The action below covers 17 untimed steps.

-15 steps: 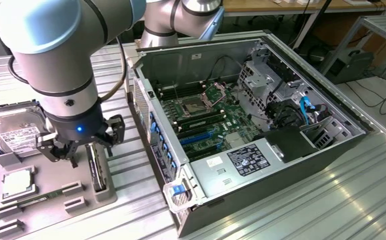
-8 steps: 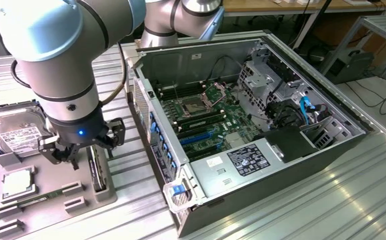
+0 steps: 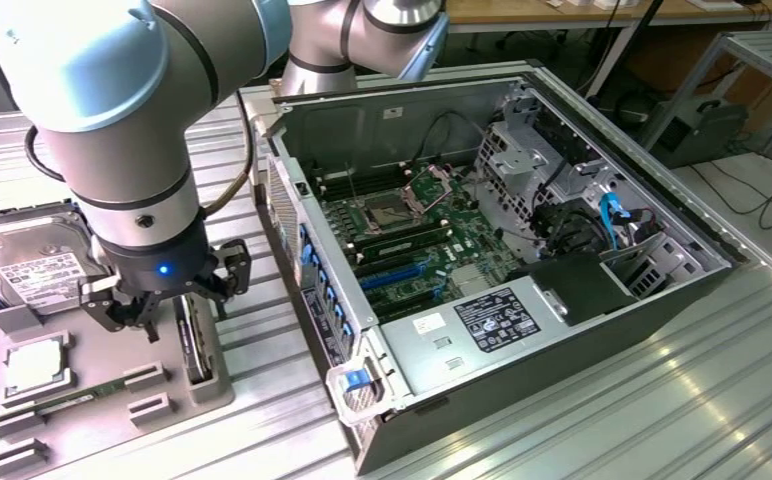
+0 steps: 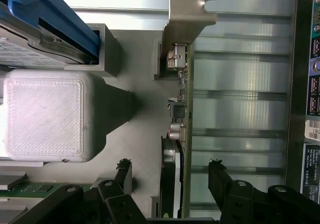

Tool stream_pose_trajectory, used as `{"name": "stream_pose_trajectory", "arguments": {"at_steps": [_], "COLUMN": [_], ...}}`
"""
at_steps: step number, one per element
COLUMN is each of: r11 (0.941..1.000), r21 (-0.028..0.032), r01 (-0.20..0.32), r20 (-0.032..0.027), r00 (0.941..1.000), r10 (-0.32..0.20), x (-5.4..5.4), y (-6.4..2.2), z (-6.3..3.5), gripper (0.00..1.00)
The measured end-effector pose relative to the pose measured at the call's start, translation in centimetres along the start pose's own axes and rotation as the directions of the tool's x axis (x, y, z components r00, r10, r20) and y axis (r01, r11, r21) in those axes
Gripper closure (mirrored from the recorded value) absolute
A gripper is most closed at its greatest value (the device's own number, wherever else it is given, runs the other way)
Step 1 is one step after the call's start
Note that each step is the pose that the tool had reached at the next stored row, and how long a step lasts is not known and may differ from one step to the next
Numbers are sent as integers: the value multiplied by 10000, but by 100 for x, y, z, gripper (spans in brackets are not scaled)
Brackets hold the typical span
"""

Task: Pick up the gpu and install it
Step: 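Pick up the gpu and move the gpu toward the slot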

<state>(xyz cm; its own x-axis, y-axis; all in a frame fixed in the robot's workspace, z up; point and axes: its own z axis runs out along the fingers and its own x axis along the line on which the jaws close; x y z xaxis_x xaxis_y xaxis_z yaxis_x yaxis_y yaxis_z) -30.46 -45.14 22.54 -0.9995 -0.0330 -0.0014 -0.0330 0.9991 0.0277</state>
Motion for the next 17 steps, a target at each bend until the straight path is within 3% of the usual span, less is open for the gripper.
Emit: {"name": "stream_pose_trajectory", "arguments": {"at_steps": [6, 9, 14, 15, 17], "r11": [10000, 10000, 10000, 10000, 10000], "r21": [-1, -1, 0, -1, -1], "r01": [0, 0, 0, 0, 0], "r20": [1, 1, 0, 1, 1], "r00": [10000, 10000, 10000, 10000, 10000], "r10": [0, 0, 0, 0, 0], "x": [0, 0, 0, 0, 0], "y": [0, 0, 0, 0, 0], "z": [0, 0, 0, 1, 0], "gripper": [36, 49, 50, 58, 58]}}
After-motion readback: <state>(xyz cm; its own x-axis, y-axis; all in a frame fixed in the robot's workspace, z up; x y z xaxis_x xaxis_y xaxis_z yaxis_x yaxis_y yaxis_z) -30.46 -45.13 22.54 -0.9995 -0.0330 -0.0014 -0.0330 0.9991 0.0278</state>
